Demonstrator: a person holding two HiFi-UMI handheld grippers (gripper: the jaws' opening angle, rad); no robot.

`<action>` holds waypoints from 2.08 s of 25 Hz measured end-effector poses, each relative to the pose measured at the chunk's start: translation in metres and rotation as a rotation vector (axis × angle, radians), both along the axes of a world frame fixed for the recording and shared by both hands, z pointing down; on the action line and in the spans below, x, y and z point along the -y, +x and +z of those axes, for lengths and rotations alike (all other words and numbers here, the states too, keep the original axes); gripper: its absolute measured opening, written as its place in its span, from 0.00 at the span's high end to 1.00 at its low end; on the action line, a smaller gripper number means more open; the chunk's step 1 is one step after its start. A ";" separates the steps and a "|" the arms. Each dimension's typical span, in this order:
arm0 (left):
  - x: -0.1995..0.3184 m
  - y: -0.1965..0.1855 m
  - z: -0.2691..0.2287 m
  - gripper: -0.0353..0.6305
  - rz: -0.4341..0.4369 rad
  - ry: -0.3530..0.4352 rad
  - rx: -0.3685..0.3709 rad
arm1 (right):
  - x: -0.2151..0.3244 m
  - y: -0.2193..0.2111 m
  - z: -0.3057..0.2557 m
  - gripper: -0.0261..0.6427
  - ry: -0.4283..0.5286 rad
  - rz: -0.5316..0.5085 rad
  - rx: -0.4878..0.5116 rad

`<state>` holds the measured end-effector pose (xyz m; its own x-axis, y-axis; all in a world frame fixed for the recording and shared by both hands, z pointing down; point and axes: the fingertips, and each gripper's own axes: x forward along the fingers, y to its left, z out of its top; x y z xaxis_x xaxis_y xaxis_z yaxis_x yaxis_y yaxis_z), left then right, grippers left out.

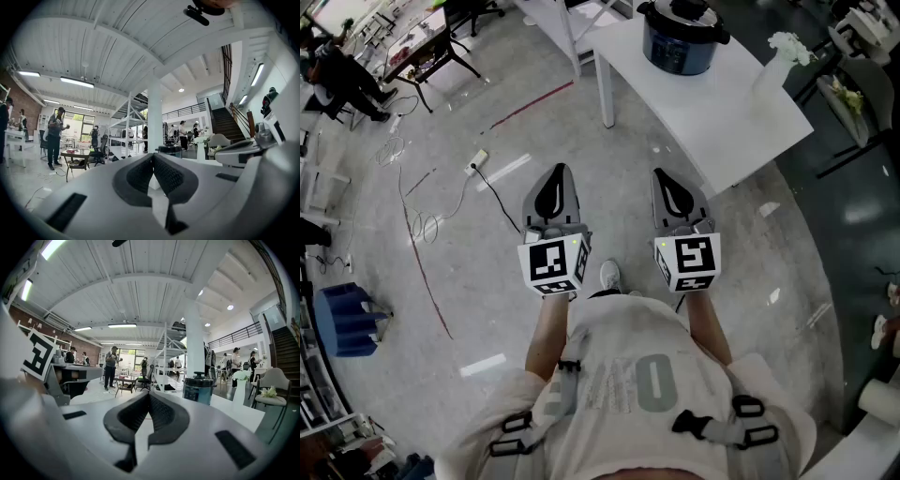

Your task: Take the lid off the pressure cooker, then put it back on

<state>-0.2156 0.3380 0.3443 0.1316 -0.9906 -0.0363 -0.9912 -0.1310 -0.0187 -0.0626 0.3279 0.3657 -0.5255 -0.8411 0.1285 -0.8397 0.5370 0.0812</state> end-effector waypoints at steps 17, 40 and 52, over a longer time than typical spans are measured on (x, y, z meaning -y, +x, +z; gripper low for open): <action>0.029 -0.041 0.009 0.92 -0.045 0.016 -0.052 | 0.037 -0.021 0.013 0.95 -0.039 0.012 0.020; 0.227 -0.068 0.029 0.92 0.003 -0.018 -0.050 | 0.237 -0.067 0.019 0.95 0.007 0.013 -0.021; 0.410 -0.056 0.004 0.92 0.002 0.030 -0.040 | 0.410 -0.053 -0.005 0.95 0.019 0.031 0.019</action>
